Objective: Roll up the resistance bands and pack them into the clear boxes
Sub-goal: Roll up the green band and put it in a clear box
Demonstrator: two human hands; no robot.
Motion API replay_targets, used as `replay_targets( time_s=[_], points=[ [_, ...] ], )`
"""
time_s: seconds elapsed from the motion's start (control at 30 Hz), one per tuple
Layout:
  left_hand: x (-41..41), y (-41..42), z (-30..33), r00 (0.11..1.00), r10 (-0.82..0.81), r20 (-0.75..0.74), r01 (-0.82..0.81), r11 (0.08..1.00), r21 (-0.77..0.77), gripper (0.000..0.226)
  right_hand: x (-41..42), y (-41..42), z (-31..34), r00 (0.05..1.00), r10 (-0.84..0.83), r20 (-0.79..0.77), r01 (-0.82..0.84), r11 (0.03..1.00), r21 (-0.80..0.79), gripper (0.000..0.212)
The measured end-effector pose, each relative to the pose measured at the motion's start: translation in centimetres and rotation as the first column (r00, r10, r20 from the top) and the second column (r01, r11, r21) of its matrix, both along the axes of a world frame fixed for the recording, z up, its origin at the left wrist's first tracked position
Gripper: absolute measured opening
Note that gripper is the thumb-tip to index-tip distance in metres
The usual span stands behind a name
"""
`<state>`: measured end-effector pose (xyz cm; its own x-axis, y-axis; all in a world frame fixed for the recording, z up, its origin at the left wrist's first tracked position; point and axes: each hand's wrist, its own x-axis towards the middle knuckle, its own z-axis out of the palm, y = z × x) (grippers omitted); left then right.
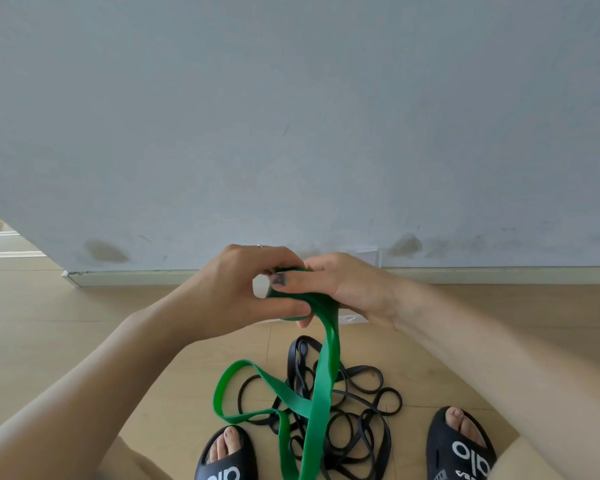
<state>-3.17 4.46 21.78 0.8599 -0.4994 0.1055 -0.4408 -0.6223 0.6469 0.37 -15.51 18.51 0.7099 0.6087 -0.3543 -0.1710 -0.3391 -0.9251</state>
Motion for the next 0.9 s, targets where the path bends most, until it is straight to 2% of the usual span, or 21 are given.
replay_targets(
  time_s=[0.07, 0.13, 0.2, 0.27, 0.3, 0.4, 0.5, 0.6, 0.67, 0.73, 0.83, 0.9],
  points=[
    [0.0, 0.1, 0.0, 0.999, -0.025, -0.021, 0.024, 0.999, -0.046, 0.019, 0.1, -0.5, 0.7, 0.995, 0.094, -0.015, -0.094, 0.996, -0.006, 0.066],
    [0.1, 0.3, 0.2, 0.999, -0.029, -0.046, 0.025, 0.996, -0.087, 0.017, 0.3, -1.0, 0.9, 0.986, 0.152, -0.074, -0.147, 0.987, 0.071, 0.054],
    [0.2, 0.6, 0.2, 0.998, -0.003, -0.066, -0.006, 0.992, -0.13, 0.018, 0.5, -1.3, 0.6, 0.981, 0.147, -0.126, -0.123, 0.975, 0.184, 0.048],
    [0.3, 0.9, 0.2, 0.997, 0.017, -0.071, -0.026, 0.991, -0.129, 0.022, 0.5, -1.0, 0.2, 0.984, 0.1, -0.146, -0.065, 0.971, 0.229, 0.04],
    [0.3, 0.9, 0.1, 0.998, 0.015, -0.067, -0.022, 0.995, -0.1, 0.025, 0.5, -0.9, -0.1, 0.986, 0.074, -0.148, -0.042, 0.976, 0.213, 0.037],
    [0.4, 0.7, -0.2, 1.0, -0.007, -0.029, 0.007, 1.0, 0.012, 0.027, 0.3, -0.5, -0.6, 0.994, 0.008, -0.107, 0.001, 0.996, 0.088, 0.045],
    [0.5, 0.8, -0.4, 1.0, -0.003, 0.007, 0.003, 1.0, 0.017, 0.02, 0.5, -0.6, -0.2, 1.0, 0.019, -0.014, -0.019, 1.0, -0.019, 0.052],
    [0.5, 0.9, -0.6, 0.998, 0.007, 0.062, -0.008, 1.0, 0.013, 0.028, 0.7, -1.2, 0.3, 0.992, 0.088, -0.093, -0.086, 0.996, 0.032, 0.05],
    [0.5, 1.0, -0.5, 0.999, 0.02, 0.045, -0.019, 1.0, -0.022, 0.028, 0.7, -1.3, 0.4, 0.982, 0.112, -0.151, -0.094, 0.988, 0.12, 0.044],
    [0.5, 1.1, -0.4, 1.0, 0.02, 0.008, -0.019, 0.999, -0.03, 0.027, 0.7, -0.9, 0.1, 0.989, 0.077, -0.128, -0.06, 0.99, 0.129, 0.037],
    [0.5, 1.0, -0.5, 1.0, -0.019, -0.003, 0.019, 0.997, 0.069, 0.033, 0.4, -0.2, -0.5, 0.998, 0.003, -0.058, 0.0, 0.999, 0.045, 0.046],
    [0.5, 0.8, -0.8, 0.999, -0.025, 0.022, 0.024, 0.997, 0.074, 0.03, 0.3, 0.2, -0.6, 1.0, -0.008, -0.024, 0.009, 1.0, 0.028, 0.059]
  ],
)
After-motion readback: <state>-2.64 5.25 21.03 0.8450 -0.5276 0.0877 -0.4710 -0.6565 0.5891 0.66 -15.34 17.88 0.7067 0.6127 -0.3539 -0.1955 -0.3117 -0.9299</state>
